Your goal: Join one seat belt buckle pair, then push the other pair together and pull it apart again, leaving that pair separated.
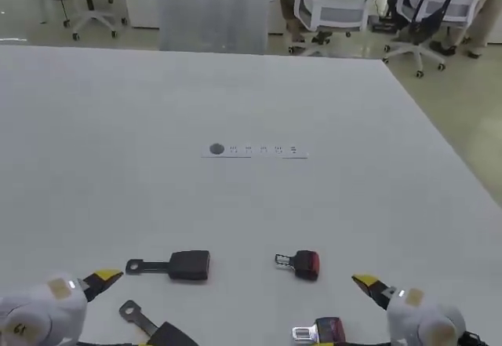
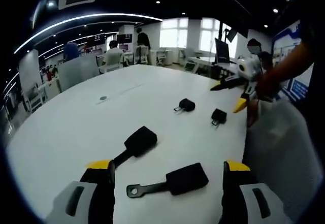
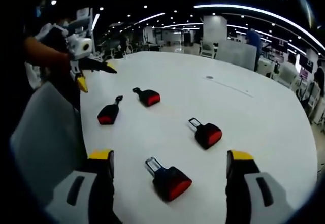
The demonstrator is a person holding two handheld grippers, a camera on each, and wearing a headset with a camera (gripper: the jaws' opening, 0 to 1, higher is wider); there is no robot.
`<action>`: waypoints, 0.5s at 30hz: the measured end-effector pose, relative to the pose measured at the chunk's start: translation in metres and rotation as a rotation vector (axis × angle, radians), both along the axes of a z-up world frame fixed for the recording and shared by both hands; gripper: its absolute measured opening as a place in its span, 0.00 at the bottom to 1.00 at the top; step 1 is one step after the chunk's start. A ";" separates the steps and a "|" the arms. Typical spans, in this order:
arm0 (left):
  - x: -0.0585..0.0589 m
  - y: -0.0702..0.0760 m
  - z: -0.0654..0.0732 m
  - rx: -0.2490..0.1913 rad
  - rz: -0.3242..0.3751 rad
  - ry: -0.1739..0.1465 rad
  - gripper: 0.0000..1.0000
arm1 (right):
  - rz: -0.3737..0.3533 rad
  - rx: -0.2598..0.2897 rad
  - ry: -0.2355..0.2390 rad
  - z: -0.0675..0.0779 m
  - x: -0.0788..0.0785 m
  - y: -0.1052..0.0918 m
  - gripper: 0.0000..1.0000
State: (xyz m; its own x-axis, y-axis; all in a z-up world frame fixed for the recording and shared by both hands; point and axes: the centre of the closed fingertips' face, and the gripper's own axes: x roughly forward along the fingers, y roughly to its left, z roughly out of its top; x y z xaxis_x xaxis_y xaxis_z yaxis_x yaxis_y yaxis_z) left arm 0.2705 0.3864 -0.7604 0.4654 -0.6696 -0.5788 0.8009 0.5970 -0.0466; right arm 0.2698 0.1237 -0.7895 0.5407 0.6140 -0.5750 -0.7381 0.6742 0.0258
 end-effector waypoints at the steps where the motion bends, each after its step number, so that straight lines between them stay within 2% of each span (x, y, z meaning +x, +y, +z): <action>1: 0.000 0.000 -0.003 0.011 -0.015 0.000 0.88 | 0.009 -0.006 0.003 -0.001 0.000 0.000 0.93; 8: -0.001 -0.005 -0.015 0.043 -0.075 0.030 0.88 | 0.057 -0.021 0.037 -0.011 0.000 0.002 0.92; 10: -0.002 -0.007 -0.019 0.059 -0.108 0.028 0.88 | 0.070 -0.027 0.045 -0.013 0.000 0.002 0.92; 12: -0.003 -0.007 -0.024 0.080 -0.133 0.039 0.87 | 0.089 -0.025 0.060 -0.016 -0.001 0.004 0.91; 15: -0.004 -0.010 -0.029 0.091 -0.172 0.041 0.86 | 0.119 -0.036 0.078 -0.020 -0.002 0.004 0.90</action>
